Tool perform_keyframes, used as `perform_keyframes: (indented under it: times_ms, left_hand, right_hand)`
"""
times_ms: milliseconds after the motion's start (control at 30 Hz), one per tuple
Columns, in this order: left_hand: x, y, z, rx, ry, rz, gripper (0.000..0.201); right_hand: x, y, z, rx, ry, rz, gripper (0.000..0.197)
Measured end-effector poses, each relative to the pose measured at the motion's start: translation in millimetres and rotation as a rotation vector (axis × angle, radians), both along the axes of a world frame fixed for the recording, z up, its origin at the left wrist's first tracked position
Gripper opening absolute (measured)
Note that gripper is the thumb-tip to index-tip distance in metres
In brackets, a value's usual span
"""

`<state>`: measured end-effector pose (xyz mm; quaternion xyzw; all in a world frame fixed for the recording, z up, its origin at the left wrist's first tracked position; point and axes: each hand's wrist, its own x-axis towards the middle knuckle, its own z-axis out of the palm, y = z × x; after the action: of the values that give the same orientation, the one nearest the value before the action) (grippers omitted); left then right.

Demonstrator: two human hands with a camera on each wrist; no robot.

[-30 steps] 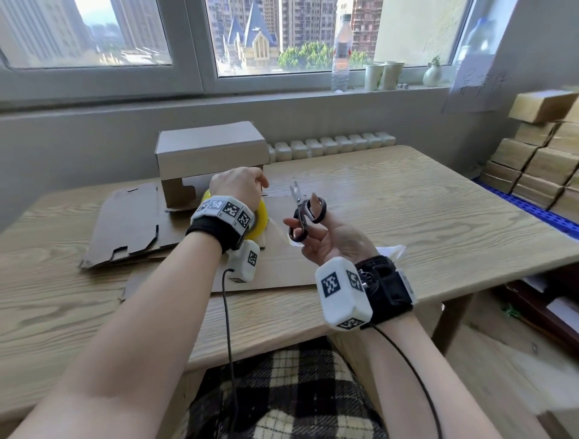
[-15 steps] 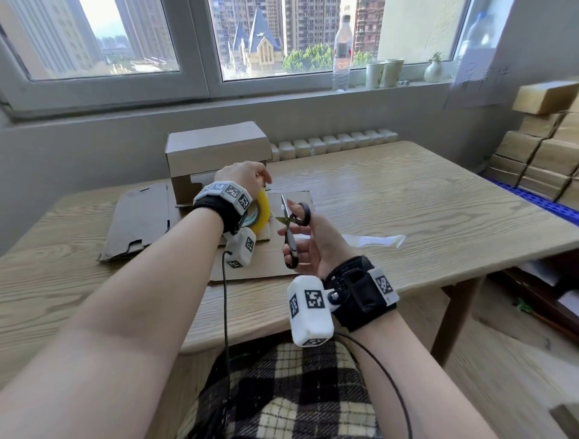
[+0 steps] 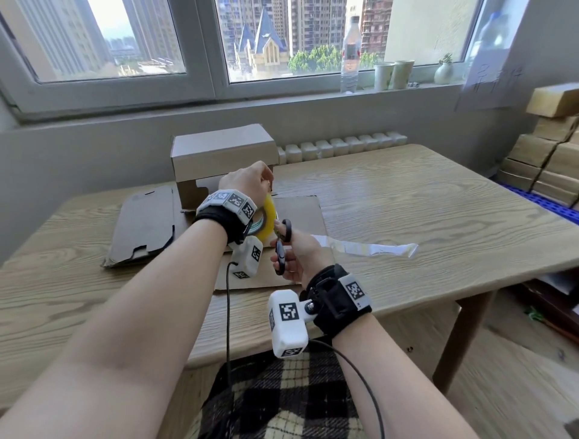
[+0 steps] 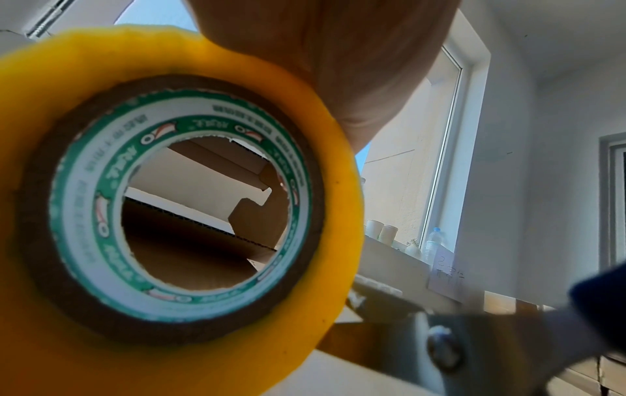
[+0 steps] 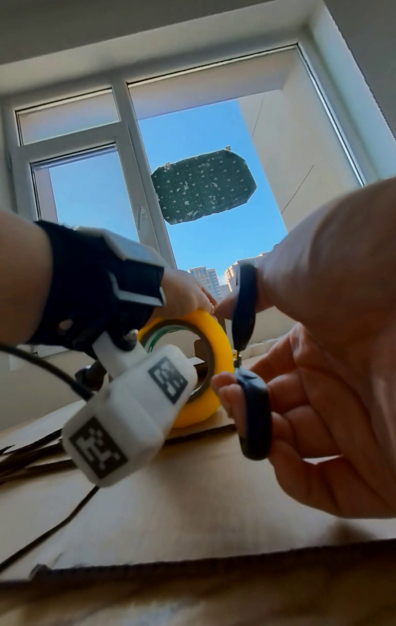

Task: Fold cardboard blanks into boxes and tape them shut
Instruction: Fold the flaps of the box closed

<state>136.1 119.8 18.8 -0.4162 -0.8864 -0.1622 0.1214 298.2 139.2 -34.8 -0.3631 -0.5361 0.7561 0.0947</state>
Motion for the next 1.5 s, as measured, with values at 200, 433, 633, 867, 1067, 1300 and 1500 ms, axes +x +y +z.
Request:
perform_keyframes:
  times_ms: [200,433,633,867,1067,1300,1500]
  left_hand:
    - [-6,0,-2,0.007,-0.02,0.004,0.019]
    - [-2,-3,0,0.013,-0.011,0.002,0.021]
    - [5,-8,0,0.034,0.012,-0.001,0.024]
    - [16,-26,-6,-0.1,0.111,0.0,0.042]
    - [23,-53,6,-0.214,0.061,0.079,0.047]
    - [12,-98,17,0.22,-0.159,0.218,0.052]
    - [-31,-158,15,0.347,-0.021,0.481,0.039]
  right_hand:
    - [-16,-4,-13,0.05,0.084,-0.113,0.028]
    - [-17,-6,-16,0.131,0.139,-0.137,0.026]
    - [-9,-4,-7,0.171,0.194,-0.152,0.027]
    - [3,4,-4,0.123,0.259,-0.181,0.024]
    - [6,2,-2,0.129,0.289,-0.179,0.02]
    - [-10,-20,11,0.193,0.347,-0.086,0.011]
    - [-29,-37,7,0.182,0.344,-0.109,0.013]
